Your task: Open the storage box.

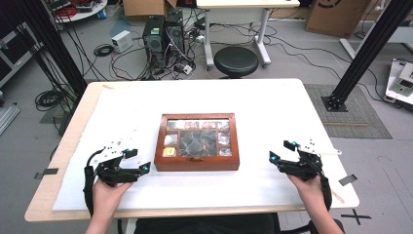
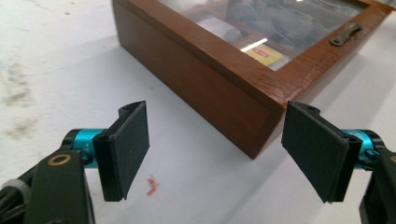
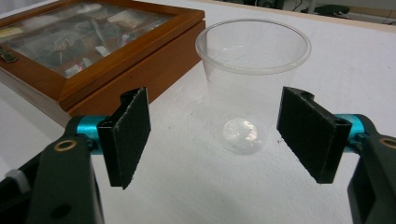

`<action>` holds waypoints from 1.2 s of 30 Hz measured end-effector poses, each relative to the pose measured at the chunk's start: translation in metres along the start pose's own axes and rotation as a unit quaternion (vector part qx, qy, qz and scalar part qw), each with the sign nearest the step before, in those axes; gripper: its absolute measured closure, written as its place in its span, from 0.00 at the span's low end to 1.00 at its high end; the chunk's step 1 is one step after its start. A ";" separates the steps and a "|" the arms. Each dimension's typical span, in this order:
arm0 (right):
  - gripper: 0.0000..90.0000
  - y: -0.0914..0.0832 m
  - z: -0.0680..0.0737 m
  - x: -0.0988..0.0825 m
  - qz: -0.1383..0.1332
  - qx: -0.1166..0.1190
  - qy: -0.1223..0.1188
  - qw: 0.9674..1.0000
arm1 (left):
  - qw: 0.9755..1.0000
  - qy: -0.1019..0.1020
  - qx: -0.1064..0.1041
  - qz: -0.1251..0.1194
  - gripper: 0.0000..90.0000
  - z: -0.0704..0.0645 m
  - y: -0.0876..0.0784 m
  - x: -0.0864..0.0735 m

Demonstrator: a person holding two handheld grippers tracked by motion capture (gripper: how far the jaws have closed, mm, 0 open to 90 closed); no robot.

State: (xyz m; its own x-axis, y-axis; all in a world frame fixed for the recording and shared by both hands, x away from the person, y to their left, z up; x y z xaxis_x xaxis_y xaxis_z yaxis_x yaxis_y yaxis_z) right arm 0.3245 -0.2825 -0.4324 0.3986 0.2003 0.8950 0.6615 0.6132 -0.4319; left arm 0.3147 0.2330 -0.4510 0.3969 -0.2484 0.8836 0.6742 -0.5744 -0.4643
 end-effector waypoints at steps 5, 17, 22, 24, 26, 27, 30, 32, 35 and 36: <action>0.29 0.000 -0.001 0.000 -0.001 0.001 0.003 1.000 | 1.000 0.011 -0.020 0.004 0.26 -0.005 0.003 0.001; 0.29 0.000 -0.002 0.000 -0.003 0.002 0.004 1.000 | 0.998 0.026 -0.052 0.036 0.36 -0.012 0.016 -0.001; 0.29 0.001 -0.001 0.000 -0.003 0.001 0.007 1.000 | 0.997 0.028 -0.060 0.038 0.45 -0.011 0.020 0.001; 0.29 0.000 -0.002 0.000 -0.003 0.001 0.006 1.000 | 0.997 0.030 -0.063 0.037 0.46 -0.012 0.020 0.001; 0.29 0.000 -0.002 0.000 -0.004 0.002 0.006 1.000 | 0.997 0.035 -0.065 0.033 0.52 -0.014 0.019 0.003; 0.29 0.000 -0.002 0.000 -0.004 0.002 0.006 1.000 | 0.997 0.038 -0.068 0.029 0.53 -0.015 0.019 0.003; 0.29 0.001 -0.002 0.001 -0.004 0.003 0.007 1.000 | 0.996 0.041 -0.071 0.027 0.57 -0.017 0.019 0.005; 0.29 0.001 -0.002 0.001 -0.003 0.003 0.008 1.000 | 0.996 0.040 -0.072 0.029 0.58 -0.017 0.019 0.005; 0.29 0.002 -0.002 0.001 -0.003 0.003 0.008 1.000 | 0.996 0.038 -0.072 0.028 0.58 -0.017 0.019 0.006; 0.29 0.002 -0.002 0.001 -0.003 0.003 0.009 1.000 | 0.996 0.037 -0.072 0.028 0.58 -0.017 0.019 0.006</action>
Point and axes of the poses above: each handheld gripper's, and its own axes: y roughly forward along the jaws, x roughly out of its top, z roughly to its left, the point moved 4 cm from there along y, roughly forward along the jaws, and after that the axes turned 6 degrees about x, right-handed, at the moved point
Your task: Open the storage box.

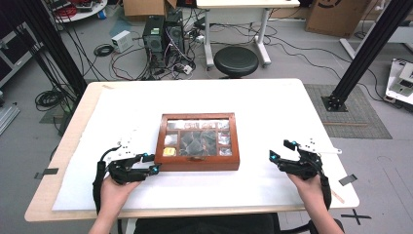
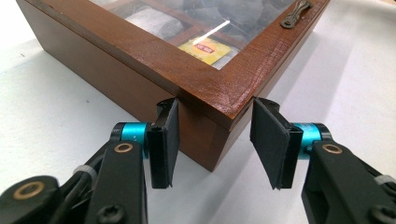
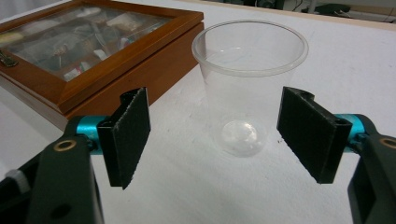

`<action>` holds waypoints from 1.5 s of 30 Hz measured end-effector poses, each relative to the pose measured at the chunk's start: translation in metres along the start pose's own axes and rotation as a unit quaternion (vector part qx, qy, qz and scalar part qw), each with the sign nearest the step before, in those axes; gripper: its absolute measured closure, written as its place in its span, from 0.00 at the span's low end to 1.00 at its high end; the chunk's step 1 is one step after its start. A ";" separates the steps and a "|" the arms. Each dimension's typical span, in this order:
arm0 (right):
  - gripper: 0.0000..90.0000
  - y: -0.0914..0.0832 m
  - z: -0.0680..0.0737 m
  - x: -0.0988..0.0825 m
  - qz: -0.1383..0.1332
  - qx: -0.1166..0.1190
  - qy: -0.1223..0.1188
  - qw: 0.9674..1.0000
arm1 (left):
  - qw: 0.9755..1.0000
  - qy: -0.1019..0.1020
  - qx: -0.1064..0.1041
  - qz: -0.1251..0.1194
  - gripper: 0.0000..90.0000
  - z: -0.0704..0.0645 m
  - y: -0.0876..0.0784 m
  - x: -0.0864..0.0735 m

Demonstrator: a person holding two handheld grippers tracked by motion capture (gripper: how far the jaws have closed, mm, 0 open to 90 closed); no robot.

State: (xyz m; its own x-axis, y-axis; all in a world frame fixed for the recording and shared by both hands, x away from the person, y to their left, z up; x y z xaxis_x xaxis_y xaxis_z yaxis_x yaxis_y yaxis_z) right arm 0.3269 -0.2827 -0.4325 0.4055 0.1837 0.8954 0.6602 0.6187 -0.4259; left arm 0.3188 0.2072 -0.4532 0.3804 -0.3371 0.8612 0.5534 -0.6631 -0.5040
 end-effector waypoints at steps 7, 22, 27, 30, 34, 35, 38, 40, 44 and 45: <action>0.29 0.000 0.000 0.000 -0.001 0.001 0.000 1.000 | 1.000 -0.003 0.000 -0.009 0.58 -0.001 -0.001 0.002; 0.29 0.001 0.000 0.001 -0.002 0.003 -0.003 1.000 | 1.000 0.008 -0.002 -0.020 0.58 -0.001 -0.003 0.006; 0.29 0.001 0.000 0.001 -0.002 0.003 -0.002 1.000 | 1.000 0.007 -0.003 -0.023 0.58 0.000 -0.004 0.008; 0.29 0.001 0.000 0.001 -0.002 0.003 -0.001 1.000 | 0.999 0.011 0.000 -0.034 0.58 0.000 -0.006 0.011; 0.29 0.001 0.000 0.001 -0.002 0.003 -0.002 1.000 | 0.999 0.016 0.014 -0.043 0.60 -0.001 -0.006 0.015; 0.29 0.001 0.000 0.001 -0.003 0.002 -0.004 1.000 | 0.999 0.017 0.015 -0.041 0.60 -0.001 -0.005 0.016; 0.29 0.001 0.000 0.001 -0.003 0.002 -0.003 1.000 | 0.999 0.019 0.021 -0.040 0.60 -0.002 -0.005 0.018; 0.29 0.000 -0.001 0.001 -0.004 0.001 0.000 1.000 | 0.998 0.018 0.028 -0.046 0.60 -0.001 -0.006 0.020; 0.29 0.001 -0.001 0.001 -0.003 0.001 -0.001 1.000 | 0.998 0.007 0.042 -0.055 0.59 0.000 -0.006 0.026; 0.29 0.001 -0.001 0.001 -0.004 0.002 -0.002 1.000 | 0.998 0.007 0.042 -0.055 0.56 0.000 -0.006 0.026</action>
Point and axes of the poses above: each handheld gripper's, and its own axes: y roughly forward along the jaws, x roughly out of its top, z roughly to its left, the point moved 4 cm from there along y, roughly forward along the jaws, and after that the axes turned 6 degrees about x, right-handed, at the moved point
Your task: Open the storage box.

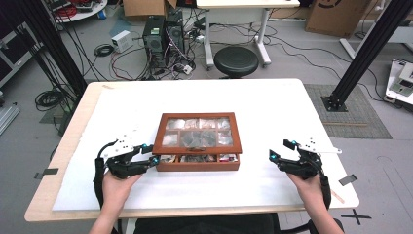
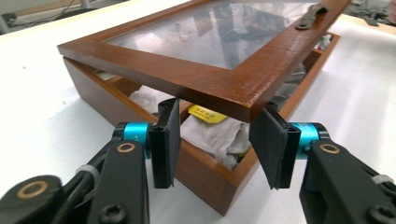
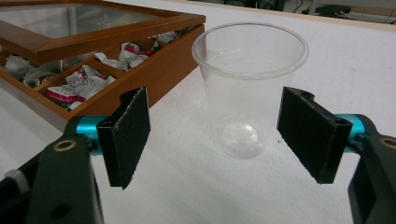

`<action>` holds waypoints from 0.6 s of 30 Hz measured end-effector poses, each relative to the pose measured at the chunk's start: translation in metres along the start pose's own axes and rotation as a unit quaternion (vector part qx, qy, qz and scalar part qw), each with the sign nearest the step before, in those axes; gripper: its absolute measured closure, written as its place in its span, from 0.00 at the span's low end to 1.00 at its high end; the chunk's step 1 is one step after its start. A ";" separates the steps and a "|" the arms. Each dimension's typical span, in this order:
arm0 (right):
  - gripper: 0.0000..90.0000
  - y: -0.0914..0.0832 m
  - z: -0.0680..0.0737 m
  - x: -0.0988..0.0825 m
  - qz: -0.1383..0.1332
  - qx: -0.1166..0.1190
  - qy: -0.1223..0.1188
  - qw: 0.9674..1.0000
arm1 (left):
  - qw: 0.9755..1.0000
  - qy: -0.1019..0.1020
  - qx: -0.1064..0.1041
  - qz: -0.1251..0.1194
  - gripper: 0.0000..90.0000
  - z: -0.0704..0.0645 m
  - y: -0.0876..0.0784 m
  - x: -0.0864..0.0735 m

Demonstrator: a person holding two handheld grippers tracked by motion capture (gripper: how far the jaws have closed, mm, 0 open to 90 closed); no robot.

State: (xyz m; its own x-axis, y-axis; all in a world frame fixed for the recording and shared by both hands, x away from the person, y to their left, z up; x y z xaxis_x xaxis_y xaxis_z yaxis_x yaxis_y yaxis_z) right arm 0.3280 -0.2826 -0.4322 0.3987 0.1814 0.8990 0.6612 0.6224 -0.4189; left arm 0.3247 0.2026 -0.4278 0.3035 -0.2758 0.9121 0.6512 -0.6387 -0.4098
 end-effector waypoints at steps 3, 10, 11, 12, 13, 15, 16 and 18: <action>0.29 0.000 0.000 0.000 0.000 0.000 0.001 1.000 | 1.000 0.008 0.019 -0.006 0.55 -0.001 -0.002 0.004; 0.29 0.000 0.000 0.000 0.000 -0.001 0.001 1.000 | 0.999 0.013 0.035 -0.010 0.53 -0.001 -0.003 0.013; 0.29 0.000 0.000 0.000 0.000 -0.002 0.001 1.000 | 0.999 0.012 0.035 -0.009 0.52 -0.001 -0.003 0.015; 0.29 0.000 0.000 0.000 0.000 -0.002 0.001 1.000 | 0.999 0.012 0.035 -0.009 0.52 -0.001 -0.003 0.015; 0.29 0.000 0.000 0.000 0.000 -0.002 0.002 1.000 | 0.999 0.009 0.034 -0.009 0.52 -0.001 -0.003 0.017; 0.29 0.000 0.000 0.000 0.000 -0.001 0.002 1.000 | 0.999 0.007 0.036 -0.008 0.52 0.000 -0.004 0.019; 0.29 0.000 0.000 0.000 0.000 -0.001 0.002 1.000 | 0.999 0.005 0.035 -0.005 0.52 0.001 -0.004 0.022; 0.29 0.000 0.000 0.000 0.001 -0.001 0.003 1.000 | 0.999 0.005 0.036 -0.005 0.52 0.001 -0.004 0.023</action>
Point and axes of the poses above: each handheld gripper's, and its own axes: y roughly forward along the jaws, x roughly out of its top, z roughly to its left, the point moved 4 cm from there along y, roughly forward along the jaws, and after that the axes turned 6 degrees about x, right-handed, at the moved point
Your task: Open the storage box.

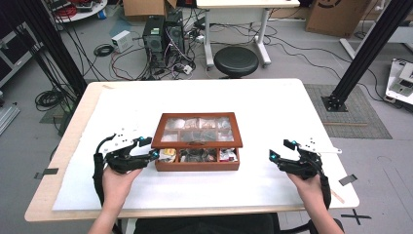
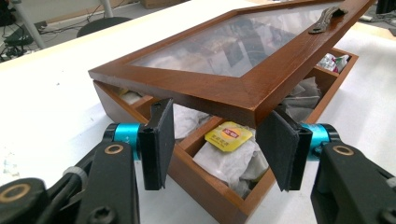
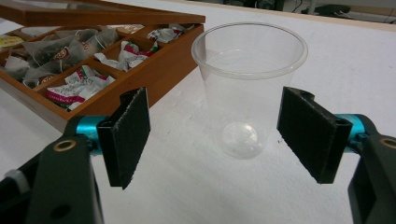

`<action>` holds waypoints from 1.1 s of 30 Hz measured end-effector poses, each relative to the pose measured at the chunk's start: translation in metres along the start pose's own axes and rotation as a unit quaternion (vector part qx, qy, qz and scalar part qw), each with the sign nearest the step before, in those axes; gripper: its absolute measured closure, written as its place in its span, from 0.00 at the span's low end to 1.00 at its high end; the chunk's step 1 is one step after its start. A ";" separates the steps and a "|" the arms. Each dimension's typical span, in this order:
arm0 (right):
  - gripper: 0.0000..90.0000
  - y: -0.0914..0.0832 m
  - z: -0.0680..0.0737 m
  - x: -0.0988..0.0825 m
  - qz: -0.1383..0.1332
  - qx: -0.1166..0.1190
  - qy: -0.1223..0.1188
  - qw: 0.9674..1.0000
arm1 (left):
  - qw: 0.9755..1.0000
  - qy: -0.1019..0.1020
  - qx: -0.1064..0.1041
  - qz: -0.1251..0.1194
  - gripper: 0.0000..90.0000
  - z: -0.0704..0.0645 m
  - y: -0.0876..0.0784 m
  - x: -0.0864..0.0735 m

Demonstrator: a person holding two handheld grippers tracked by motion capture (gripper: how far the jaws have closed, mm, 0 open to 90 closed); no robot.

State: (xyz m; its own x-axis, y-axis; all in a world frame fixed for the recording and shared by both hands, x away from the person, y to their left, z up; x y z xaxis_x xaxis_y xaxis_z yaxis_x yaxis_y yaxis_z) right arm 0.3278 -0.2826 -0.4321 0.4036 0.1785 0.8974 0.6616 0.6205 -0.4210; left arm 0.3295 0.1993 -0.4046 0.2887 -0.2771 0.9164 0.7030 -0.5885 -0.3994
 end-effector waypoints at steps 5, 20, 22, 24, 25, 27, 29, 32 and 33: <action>0.29 0.000 0.000 0.000 0.000 0.000 0.001 1.000 | 1.000 0.000 -0.002 0.000 0.52 0.003 -0.001 0.009; 0.29 0.000 -0.001 0.000 0.000 0.000 0.003 1.000 | 1.000 -0.019 -0.008 -0.007 0.51 0.013 0.003 0.034; 0.29 0.001 -0.001 0.000 -0.001 0.000 0.002 1.000 | 1.000 -0.017 -0.007 -0.006 0.51 0.013 0.004 0.036; 0.29 0.001 -0.001 0.000 -0.001 0.000 0.002 1.000 | 1.000 -0.016 -0.005 -0.007 0.51 0.014 0.006 0.041; 0.29 0.001 -0.001 0.000 -0.001 0.000 0.002 1.000 | 1.000 -0.017 -0.007 -0.007 0.51 0.015 0.008 0.041; 0.29 0.000 -0.001 0.000 -0.001 0.000 0.002 1.000 | 1.000 -0.023 -0.009 -0.010 0.51 0.016 0.009 0.043; 0.29 0.000 -0.001 0.000 -0.001 0.000 0.002 1.000 | 1.000 -0.025 -0.010 -0.010 0.51 0.017 0.009 0.044; 0.29 0.000 -0.001 0.000 0.000 0.001 0.004 1.000 | 0.999 -0.028 -0.009 -0.013 0.51 0.020 0.010 0.050; 0.29 0.001 -0.001 0.000 0.000 0.001 0.004 1.000 | 0.999 -0.028 -0.009 -0.013 0.51 0.020 0.010 0.050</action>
State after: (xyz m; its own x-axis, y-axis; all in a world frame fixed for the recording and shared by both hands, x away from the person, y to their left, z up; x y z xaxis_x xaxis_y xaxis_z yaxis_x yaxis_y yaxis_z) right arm 0.3290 -0.2832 -0.4325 0.4082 0.1728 0.8964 0.6608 0.6216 -0.4207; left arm 0.3634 0.1946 -0.3621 0.3068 -0.2178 0.9265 0.6991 -0.6089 -0.3747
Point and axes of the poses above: each handheld gripper's, and its own axes: y roughly forward along the jaws, x roughly out of its top, z roughly to its left, the point moved 4 cm from there along y, roughly forward along the jaws, and after that the axes turned 6 degrees about x, right-handed, at the moved point
